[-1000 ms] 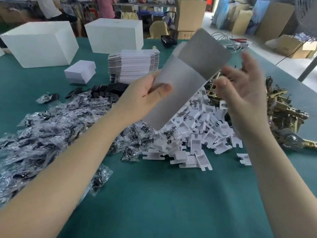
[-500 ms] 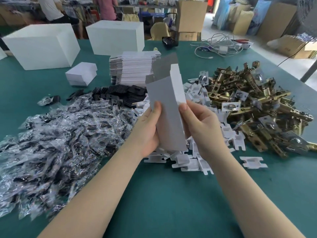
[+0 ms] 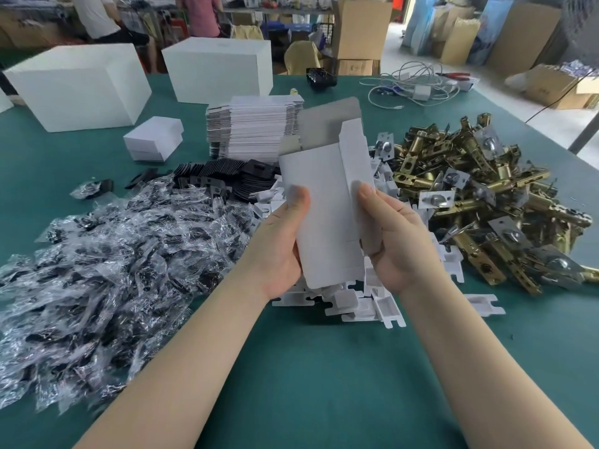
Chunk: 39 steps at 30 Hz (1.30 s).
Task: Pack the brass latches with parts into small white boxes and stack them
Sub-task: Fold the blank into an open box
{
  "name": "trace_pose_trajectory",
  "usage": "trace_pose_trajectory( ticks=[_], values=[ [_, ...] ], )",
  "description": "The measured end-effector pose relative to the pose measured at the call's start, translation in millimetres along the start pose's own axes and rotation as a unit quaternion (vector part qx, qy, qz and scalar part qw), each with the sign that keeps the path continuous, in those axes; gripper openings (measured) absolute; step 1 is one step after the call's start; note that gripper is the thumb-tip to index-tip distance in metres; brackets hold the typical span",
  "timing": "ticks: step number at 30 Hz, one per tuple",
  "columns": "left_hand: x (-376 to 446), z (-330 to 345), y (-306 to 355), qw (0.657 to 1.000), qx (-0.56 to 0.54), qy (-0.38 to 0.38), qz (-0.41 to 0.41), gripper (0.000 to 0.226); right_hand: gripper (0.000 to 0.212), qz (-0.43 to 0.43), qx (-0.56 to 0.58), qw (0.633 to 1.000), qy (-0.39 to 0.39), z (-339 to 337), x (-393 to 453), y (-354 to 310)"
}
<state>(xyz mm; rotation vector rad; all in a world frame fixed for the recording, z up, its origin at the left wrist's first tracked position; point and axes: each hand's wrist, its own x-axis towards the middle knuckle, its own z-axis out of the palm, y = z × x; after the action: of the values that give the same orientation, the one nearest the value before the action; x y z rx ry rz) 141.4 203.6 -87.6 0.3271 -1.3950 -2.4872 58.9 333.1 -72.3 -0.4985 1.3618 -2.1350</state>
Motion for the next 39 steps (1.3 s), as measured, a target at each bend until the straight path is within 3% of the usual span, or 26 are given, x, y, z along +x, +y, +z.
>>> trace_pose_trajectory(
  ticks=[4,7,10,13,18,21,26,29,33,39],
  values=[
    [-4,2,1,1.000,0.013,0.017,-0.012,0.057,0.020,-0.017,-0.095,0.993,0.064,-4,3,2],
    [-4,0,2,0.998,0.056,0.009,-0.035,0.032,0.046,-0.100,-0.275,0.950,0.112,-8,6,-1],
    [-2,1,3,0.996,0.079,0.039,-0.017,0.024,0.043,-0.148,-0.393,0.900,0.115,-7,7,3],
    [-2,0,5,0.994,0.086,0.063,0.017,0.025,0.040,-0.155,-0.421,0.888,0.100,-6,7,10],
    [-4,-2,7,0.995,0.068,0.076,0.014,0.025,0.043,-0.114,-0.374,0.916,0.093,-6,7,12],
    [-3,-1,8,0.992,0.074,0.091,0.033,0.024,0.030,-0.073,-0.299,0.950,0.051,-4,3,10],
    [-3,-1,10,0.992,0.071,0.096,0.047,0.015,0.035,-0.063,-0.300,0.952,0.029,-3,-1,14],
    [-6,0,12,0.986,0.093,0.091,0.102,0.033,0.022,-0.074,-0.262,0.962,-0.012,-5,-2,12],
    [-9,-3,13,0.963,0.167,0.087,0.192,0.056,0.024,-0.098,-0.227,0.965,-0.082,-7,-6,7],
    [-10,-3,14,0.967,0.187,0.028,0.173,0.044,0.029,-0.147,-0.195,0.970,-0.017,0,0,3]
  ],
)
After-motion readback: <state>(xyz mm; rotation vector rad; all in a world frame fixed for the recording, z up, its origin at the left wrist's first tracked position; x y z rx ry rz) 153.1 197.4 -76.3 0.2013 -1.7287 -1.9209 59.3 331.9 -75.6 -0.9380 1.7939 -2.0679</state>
